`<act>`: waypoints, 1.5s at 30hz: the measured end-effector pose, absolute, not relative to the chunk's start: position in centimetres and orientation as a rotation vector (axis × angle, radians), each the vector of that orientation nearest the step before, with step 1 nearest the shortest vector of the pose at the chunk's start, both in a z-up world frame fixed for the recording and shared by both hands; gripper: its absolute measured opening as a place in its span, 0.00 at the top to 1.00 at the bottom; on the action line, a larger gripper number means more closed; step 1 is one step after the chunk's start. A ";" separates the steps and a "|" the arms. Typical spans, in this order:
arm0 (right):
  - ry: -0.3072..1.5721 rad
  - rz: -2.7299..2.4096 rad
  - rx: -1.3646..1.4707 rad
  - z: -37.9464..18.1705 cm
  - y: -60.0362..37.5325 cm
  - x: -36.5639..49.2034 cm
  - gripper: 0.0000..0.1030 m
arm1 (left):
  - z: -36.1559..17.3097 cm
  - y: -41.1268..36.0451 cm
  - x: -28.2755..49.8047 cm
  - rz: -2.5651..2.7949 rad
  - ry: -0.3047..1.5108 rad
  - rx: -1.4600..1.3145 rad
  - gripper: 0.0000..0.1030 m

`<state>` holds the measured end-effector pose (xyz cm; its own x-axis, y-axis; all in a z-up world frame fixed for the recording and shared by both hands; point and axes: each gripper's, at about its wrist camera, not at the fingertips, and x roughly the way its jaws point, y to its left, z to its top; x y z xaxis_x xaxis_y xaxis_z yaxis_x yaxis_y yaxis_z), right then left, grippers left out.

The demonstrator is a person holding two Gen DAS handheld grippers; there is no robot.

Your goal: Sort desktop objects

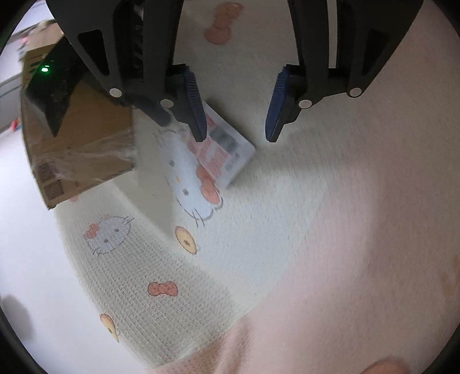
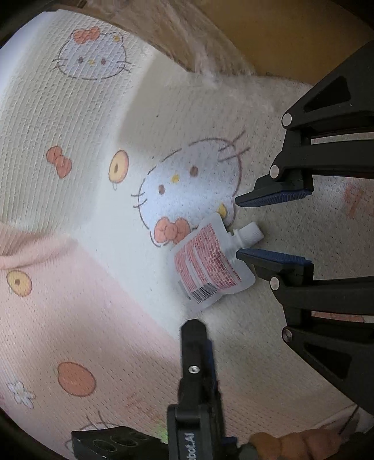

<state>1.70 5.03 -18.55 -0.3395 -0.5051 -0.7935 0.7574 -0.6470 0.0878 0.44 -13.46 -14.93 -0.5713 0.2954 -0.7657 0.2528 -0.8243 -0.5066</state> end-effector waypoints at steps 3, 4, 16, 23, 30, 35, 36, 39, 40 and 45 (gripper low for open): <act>0.360 -2.053 1.101 -18.3 5.5 1.6 0.75 | -15.0 -13.9 -0.7 2.586 -0.879 -1.452 0.54; 0.338 -2.059 1.114 -18.1 5.8 1.5 0.75 | -15.1 -14.0 -1.1 2.574 -0.870 -1.453 0.54; 0.168 -2.065 1.250 -18.3 7.2 2.0 0.75 | -16.6 -15.0 -3.2 2.518 -0.930 -1.436 0.54; 0.182 -2.134 1.274 -18.8 6.9 0.0 0.75 | -16.9 -14.0 -2.4 2.485 -0.898 -1.466 0.55; 0.169 -2.165 1.246 -18.6 7.0 -1.4 0.75 | -16.8 -12.8 -1.1 2.500 -0.903 -1.461 0.76; 0.090 -2.125 1.293 -18.6 8.1 -1.2 0.75 | -16.4 -12.7 -0.5 2.536 -0.867 -1.460 0.76; 0.070 -2.115 1.295 -18.6 8.3 -1.0 0.75 | -16.2 -12.7 -0.3 2.552 -0.859 -1.446 0.76; 0.048 -2.100 1.276 -18.4 8.5 -0.2 0.75 | -15.8 -12.7 0.0 2.568 -0.845 -1.410 0.68; 0.053 -2.096 1.266 -18.3 8.3 0.0 0.75 | -15.8 -12.8 0.0 2.570 -0.849 -1.409 0.64; 0.092 -2.030 1.253 -18.6 7.2 1.0 0.75 | -16.8 -13.4 -0.7 2.500 -0.983 -1.408 0.62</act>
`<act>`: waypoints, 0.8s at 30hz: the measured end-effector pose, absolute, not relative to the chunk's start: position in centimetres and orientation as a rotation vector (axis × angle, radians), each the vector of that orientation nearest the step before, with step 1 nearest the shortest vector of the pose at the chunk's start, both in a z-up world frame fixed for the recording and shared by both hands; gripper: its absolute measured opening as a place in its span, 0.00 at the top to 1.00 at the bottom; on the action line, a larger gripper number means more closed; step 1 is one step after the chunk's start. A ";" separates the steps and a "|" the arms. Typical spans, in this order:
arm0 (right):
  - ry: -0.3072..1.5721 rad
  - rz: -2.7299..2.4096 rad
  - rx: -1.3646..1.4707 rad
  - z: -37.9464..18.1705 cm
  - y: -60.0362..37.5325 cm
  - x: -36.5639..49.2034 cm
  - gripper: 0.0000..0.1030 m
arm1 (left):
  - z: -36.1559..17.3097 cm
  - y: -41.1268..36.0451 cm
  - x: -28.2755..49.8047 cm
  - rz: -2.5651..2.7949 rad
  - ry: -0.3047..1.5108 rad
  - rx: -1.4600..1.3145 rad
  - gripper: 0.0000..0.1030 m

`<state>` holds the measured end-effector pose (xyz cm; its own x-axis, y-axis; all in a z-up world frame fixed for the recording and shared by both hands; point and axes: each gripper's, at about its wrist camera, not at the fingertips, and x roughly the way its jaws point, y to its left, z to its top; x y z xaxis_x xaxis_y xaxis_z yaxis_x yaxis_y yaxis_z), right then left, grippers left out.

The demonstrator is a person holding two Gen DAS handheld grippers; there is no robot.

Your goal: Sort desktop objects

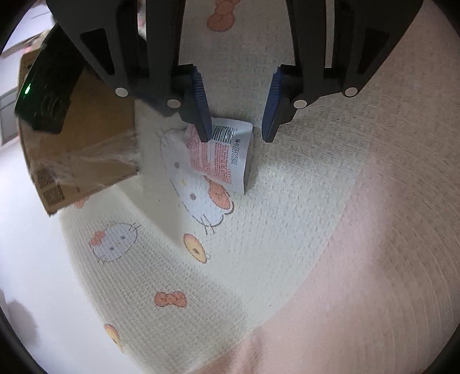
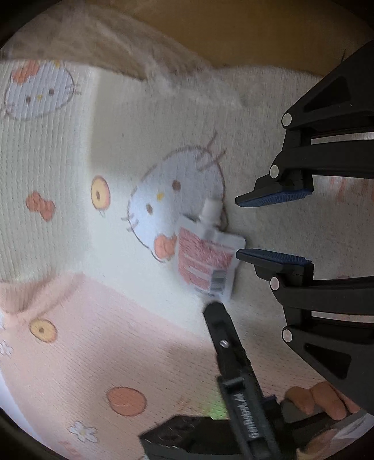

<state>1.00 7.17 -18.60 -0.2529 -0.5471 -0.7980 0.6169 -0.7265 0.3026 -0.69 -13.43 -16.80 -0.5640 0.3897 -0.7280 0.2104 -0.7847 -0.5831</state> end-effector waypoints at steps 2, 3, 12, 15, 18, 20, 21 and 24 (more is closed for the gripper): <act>0.110 -2.017 1.255 -18.9 6.7 1.2 0.75 | -17.3 -13.7 -0.9 2.477 -1.033 -1.408 0.62; 0.130 -2.017 1.251 -19.1 6.4 1.4 0.75 | -17.4 -13.7 -1.0 2.472 -1.042 -1.410 0.62; 0.192 -1.995 1.190 -18.9 5.1 1.3 0.75 | -17.5 -13.1 -1.3 2.473 -1.022 -1.411 0.74; 0.238 -2.016 1.175 -18.9 4.8 1.6 0.75 | -17.5 -12.8 -1.2 2.460 -1.020 -1.426 0.74; 0.234 -2.016 1.174 -18.7 5.0 1.6 0.75 | -17.0 -12.4 -0.8 2.457 -1.003 -1.419 0.74; 0.243 -2.016 1.176 -18.4 5.0 1.6 0.75 | -16.5 -12.1 -0.4 2.457 -0.991 -1.420 0.74; 0.239 -2.014 1.178 -18.2 5.2 1.7 0.75 | -16.2 -11.9 -0.1 2.466 -0.977 -1.425 0.74; 0.216 -2.004 1.175 -17.1 5.7 2.1 0.75 | -15.0 -11.5 0.9 2.498 -0.922 -1.406 0.74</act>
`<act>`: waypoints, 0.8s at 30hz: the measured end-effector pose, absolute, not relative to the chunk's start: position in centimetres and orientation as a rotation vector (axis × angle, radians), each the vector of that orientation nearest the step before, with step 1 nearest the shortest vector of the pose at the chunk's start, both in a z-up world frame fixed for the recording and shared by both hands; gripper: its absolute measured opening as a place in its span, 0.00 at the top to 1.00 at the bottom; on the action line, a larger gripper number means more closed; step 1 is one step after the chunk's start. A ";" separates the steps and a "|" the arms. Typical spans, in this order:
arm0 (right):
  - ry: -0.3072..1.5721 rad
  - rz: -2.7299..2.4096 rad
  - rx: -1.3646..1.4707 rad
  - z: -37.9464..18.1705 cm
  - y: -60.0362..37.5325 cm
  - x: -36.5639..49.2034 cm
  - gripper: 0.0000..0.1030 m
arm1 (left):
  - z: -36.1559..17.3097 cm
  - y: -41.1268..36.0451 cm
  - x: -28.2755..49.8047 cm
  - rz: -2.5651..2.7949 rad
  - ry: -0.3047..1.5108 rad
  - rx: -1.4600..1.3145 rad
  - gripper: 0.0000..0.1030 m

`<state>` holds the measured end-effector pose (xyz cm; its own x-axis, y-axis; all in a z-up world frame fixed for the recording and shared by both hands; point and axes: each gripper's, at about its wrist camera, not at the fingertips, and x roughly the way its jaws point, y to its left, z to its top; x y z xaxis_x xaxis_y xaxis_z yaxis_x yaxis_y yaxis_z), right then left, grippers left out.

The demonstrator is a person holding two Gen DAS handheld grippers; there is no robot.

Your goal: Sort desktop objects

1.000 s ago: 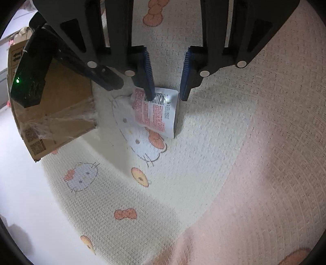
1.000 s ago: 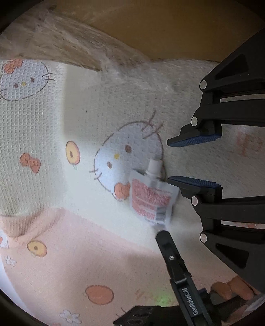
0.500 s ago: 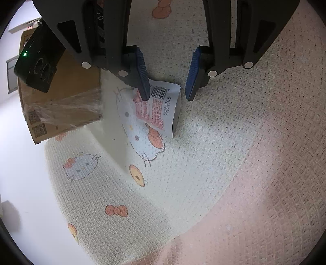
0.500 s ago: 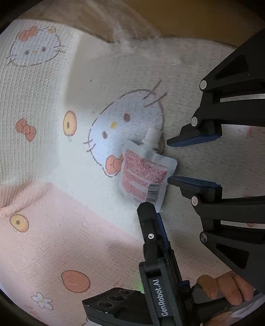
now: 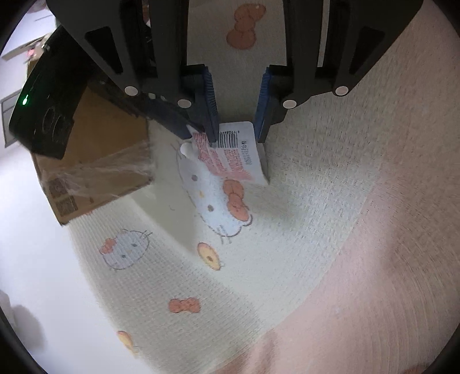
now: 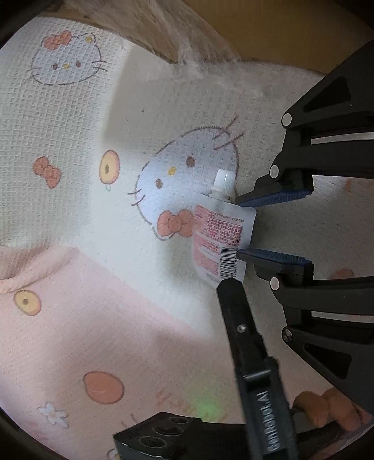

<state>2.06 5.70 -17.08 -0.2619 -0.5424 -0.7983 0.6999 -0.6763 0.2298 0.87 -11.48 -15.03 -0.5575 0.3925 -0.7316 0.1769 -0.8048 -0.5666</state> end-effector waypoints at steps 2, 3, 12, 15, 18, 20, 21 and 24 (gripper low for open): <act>0.209 -2.000 1.159 -16.4 6.0 2.4 0.75 | -14.5 -11.2 1.4 2.510 -0.903 -1.411 0.74; 0.214 -1.994 1.155 -16.1 6.0 2.6 0.75 | -14.4 -11.2 1.6 2.512 -0.894 -1.412 0.74; 0.200 -1.966 1.130 -15.2 5.9 2.6 0.75 | -13.8 -11.6 1.7 2.507 -0.868 -1.419 0.73; 0.182 -1.992 1.118 -15.4 5.3 1.4 0.75 | -14.5 -12.5 0.4 2.478 -0.956 -1.407 0.73; 0.185 -2.034 1.131 -16.2 4.5 0.0 0.75 | -15.0 -13.1 -1.0 2.509 -0.975 -1.422 0.73; 0.122 -2.013 1.157 -16.7 4.3 -1.0 0.75 | -14.7 -13.3 -1.5 2.513 -0.981 -1.402 0.73; 0.098 -2.005 1.180 -16.8 4.1 -1.6 0.75 | -14.5 -13.6 -1.7 2.519 -0.990 -1.387 0.73; 0.031 -1.965 1.226 -16.8 4.3 -2.7 0.75 | -14.1 -14.2 -1.6 2.545 -0.984 -1.374 0.73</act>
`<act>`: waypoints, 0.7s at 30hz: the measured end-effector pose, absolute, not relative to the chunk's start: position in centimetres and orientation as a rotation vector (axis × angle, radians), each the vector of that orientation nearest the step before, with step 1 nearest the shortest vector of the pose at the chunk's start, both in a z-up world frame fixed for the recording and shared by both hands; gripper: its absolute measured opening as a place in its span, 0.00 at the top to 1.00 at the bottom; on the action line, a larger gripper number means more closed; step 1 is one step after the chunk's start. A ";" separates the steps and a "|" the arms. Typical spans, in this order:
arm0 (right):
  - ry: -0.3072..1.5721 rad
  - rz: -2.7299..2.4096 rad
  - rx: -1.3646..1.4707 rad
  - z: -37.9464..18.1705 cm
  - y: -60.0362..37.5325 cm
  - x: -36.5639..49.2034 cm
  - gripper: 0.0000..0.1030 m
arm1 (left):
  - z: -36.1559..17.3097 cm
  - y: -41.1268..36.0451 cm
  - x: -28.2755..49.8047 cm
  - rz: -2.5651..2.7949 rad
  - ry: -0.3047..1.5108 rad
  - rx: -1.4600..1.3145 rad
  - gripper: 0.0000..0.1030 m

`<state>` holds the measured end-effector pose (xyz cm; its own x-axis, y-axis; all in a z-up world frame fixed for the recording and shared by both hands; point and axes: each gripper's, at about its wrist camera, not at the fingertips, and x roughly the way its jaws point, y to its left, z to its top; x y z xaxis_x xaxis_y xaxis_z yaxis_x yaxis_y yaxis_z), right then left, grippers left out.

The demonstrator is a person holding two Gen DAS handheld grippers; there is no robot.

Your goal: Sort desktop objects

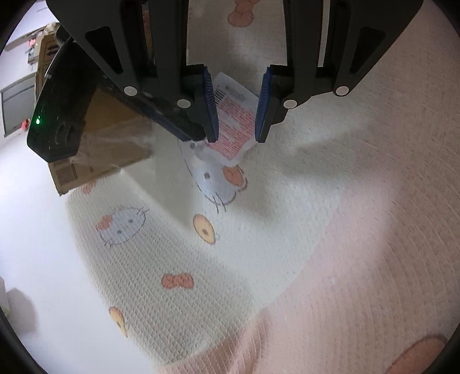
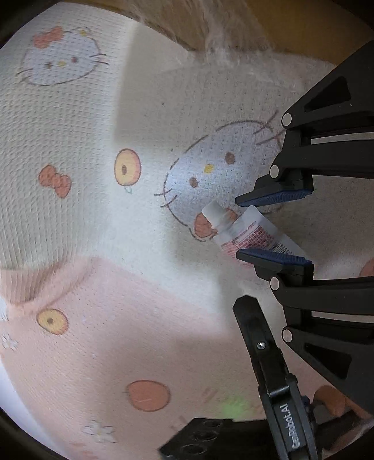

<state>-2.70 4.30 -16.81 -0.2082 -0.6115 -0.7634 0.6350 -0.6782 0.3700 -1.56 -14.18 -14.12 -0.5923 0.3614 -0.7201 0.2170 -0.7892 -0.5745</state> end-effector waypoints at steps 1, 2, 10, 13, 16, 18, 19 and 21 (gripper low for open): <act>0.009 -1.952 1.242 -16.8 4.4 -2.8 0.75 | -14.2 -14.4 -1.4 2.552 -0.980 -1.384 0.73; 0.000 -1.942 1.254 -16.7 4.5 -2.8 0.75 | -14.3 -14.6 -1.2 2.551 -0.980 -1.394 0.73; 0.036 -1.871 1.270 -15.4 4.1 -1.2 0.75 | -15.1 -14.1 0.6 2.508 -0.951 -1.423 0.53; 0.029 -1.842 1.284 -15.5 3.9 -0.9 0.75 | -15.4 -13.1 1.2 2.525 -0.877 -1.451 0.53; 0.069 -1.851 1.310 -15.9 3.6 -0.7 0.75 | -15.3 -12.6 1.6 2.588 -0.793 -1.453 0.53; 0.080 -1.869 1.314 -16.0 3.9 -0.8 0.75 | -15.4 -12.8 1.5 2.573 -0.809 -1.455 0.53; 0.085 -1.880 1.320 -16.1 4.1 -0.9 0.75 | -15.6 -13.0 1.5 2.562 -0.833 -1.460 0.53; 0.113 -1.895 1.338 -16.2 4.4 -0.9 0.75 | -15.8 -13.2 1.5 2.548 -0.862 -1.465 0.53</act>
